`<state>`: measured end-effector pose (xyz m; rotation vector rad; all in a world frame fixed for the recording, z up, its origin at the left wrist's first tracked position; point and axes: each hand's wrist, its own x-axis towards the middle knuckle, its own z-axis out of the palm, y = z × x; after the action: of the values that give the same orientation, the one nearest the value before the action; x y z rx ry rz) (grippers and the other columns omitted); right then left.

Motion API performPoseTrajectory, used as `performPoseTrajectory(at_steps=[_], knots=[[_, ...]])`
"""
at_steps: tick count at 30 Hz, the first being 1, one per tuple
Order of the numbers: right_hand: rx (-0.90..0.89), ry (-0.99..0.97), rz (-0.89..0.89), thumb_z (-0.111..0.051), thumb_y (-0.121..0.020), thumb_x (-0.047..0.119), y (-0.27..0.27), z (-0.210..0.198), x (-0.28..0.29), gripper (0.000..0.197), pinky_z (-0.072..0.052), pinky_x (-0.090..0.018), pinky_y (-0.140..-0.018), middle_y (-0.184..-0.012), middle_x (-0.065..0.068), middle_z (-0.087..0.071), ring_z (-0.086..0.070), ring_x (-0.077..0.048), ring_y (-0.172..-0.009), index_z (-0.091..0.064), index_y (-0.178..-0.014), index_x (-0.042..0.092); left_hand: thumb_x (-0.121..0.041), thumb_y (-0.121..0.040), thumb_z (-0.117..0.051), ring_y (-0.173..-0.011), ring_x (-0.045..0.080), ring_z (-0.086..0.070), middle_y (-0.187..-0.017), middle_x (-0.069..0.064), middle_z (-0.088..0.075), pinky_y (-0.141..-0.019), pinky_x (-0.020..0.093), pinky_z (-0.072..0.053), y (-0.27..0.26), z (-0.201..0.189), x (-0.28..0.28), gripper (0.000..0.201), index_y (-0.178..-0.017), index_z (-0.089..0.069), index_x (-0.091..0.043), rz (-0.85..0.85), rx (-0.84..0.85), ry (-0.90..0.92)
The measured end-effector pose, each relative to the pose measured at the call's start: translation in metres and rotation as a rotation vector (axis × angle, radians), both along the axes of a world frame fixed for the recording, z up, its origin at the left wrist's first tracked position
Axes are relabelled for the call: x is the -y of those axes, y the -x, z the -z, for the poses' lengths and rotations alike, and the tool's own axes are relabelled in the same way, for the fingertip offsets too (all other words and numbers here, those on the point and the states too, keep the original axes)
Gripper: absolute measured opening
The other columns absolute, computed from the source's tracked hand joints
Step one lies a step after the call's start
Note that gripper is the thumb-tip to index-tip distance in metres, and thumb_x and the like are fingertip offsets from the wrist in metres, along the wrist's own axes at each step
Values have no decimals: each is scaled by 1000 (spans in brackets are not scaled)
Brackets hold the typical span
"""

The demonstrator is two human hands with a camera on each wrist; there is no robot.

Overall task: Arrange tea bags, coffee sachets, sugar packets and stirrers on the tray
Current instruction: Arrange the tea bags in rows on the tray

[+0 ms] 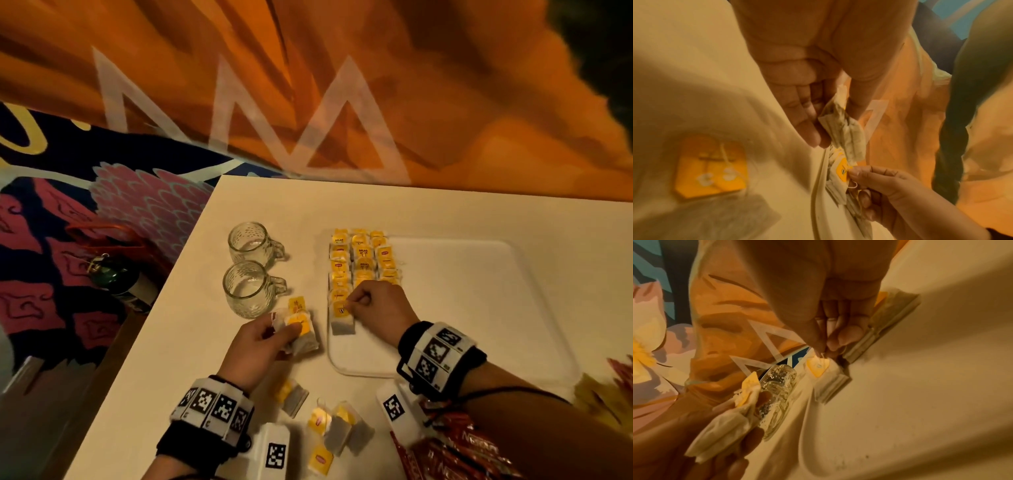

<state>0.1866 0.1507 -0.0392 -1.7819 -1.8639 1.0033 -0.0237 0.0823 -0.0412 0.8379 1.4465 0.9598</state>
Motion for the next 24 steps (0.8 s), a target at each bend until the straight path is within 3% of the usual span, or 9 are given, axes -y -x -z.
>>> performPoseTrajectory(at_steps=[5, 8, 10, 12, 14, 18, 22, 24], knots=[[-118, -13, 62, -73, -82, 24, -3, -4, 4, 13, -40, -14, -63, -68, 5, -60, -54, -3, -65, -67, -89, 15, -4, -86, -64, -84, 22, -68, -89, 10, -73, -72, 32, -58, -8, 0, -6, 11, -94, -70, -8, 53, 79, 30], [-282, -21, 68, -71, -85, 30, -3, -17, 11, 15, -43, -14, -63, -78, 0, -64, -56, -6, -69, -69, -90, 16, -5, -85, -65, -76, 22, -66, -76, 7, -72, -80, 42, -56, -16, -3, -10, 7, -86, -70, -9, 71, 83, 32], [-386, 15, 20, -73, -83, 28, -1, -25, 17, 11, -44, -18, -62, -75, 2, -65, -56, -6, -65, -72, -84, 17, -4, -85, -65, -69, 22, -64, -69, 7, -67, -77, 44, -56, -22, -6, -12, 4, -83, -68, -7, 91, 115, 37], [-456, 6, -48, -75, -81, 22, -3, -29, 24, 3, -43, -20, -62, -72, 4, -62, -50, -5, -61, -73, -83, 21, -3, -85, -65, -71, 20, -66, -76, 11, -68, -68, 39, -60, -29, -11, -13, 6, -90, -67, -3, 107, 156, 31], [-437, -47, -149, -76, -81, 17, -7, -30, 31, 13, -43, -16, -66, -81, 11, -62, -50, -1, -64, -75, -91, 25, -3, -85, -64, -73, 19, -68, -80, 11, -69, -62, 33, -60, -34, -14, -13, 12, -96, -66, 1, 123, 172, 22], [-277, -135, -224, -78, -78, 21, -18, -28, 37, 27, -38, -7, -72, -93, 13, -60, -56, 6, -80, -72, -104, 28, -6, -81, -67, -83, 26, -66, -93, 18, -68, -72, 37, -58, -41, -18, -9, 28, -107, -63, 4, 170, 201, 27], [-300, -171, -161, -79, -77, 18, -25, -30, 45, 20, -39, -9, -66, -83, 11, -63, -56, 3, -69, -73, -95, 21, -16, -71, -73, -90, 29, -65, -98, 19, -69, -81, 42, -53, -49, -18, -3, 38, -106, -67, -4, 172, 226, 40], [-307, -176, -122, -79, -77, 17, -28, -31, 49, 15, -42, -12, -64, -78, 13, -64, -55, 1, -63, -73, -90, 20, -20, -70, -73, -88, 30, -65, -96, 19, -69, -79, 43, -53, -55, -21, 0, 37, -103, -69, -4, 163, 238, 49]])
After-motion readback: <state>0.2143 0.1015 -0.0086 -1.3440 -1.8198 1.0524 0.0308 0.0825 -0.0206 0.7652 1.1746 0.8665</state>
